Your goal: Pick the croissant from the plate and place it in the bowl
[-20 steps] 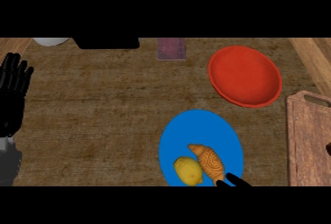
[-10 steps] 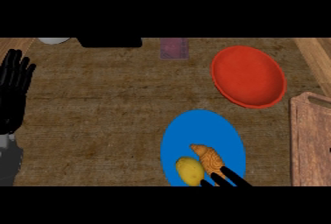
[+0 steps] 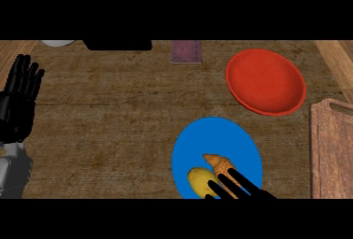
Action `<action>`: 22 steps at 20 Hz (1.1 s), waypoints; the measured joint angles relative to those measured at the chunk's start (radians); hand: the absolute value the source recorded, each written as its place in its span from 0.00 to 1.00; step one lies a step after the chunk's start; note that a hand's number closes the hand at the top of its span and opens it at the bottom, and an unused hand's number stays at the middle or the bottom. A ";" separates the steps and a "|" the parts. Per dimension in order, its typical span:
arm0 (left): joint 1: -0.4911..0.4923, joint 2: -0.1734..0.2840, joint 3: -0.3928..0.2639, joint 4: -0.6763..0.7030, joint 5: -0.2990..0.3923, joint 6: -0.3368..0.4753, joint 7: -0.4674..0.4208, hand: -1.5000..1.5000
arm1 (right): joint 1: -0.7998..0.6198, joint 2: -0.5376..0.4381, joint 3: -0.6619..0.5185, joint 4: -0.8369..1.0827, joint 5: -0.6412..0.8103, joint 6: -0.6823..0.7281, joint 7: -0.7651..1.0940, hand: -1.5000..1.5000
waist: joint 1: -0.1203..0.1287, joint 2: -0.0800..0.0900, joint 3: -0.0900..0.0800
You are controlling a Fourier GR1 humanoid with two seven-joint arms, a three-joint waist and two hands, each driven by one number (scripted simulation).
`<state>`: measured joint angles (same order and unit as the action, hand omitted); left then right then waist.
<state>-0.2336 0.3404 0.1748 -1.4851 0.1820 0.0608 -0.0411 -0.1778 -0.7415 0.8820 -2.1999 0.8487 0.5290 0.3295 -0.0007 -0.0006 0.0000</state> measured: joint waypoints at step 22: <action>-0.026 -0.006 0.048 0.025 -0.019 -0.047 0.013 0.50 | 0.021 0.203 -0.129 0.323 0.239 -0.058 -0.335 0.00 | 0.001 0.001 0.000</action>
<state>-0.2597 0.3343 0.2233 -1.4598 0.1626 0.0136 -0.0279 -0.1568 -0.5383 0.7534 -1.8771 1.0875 0.4713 -0.0056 0.0004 0.0000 0.0002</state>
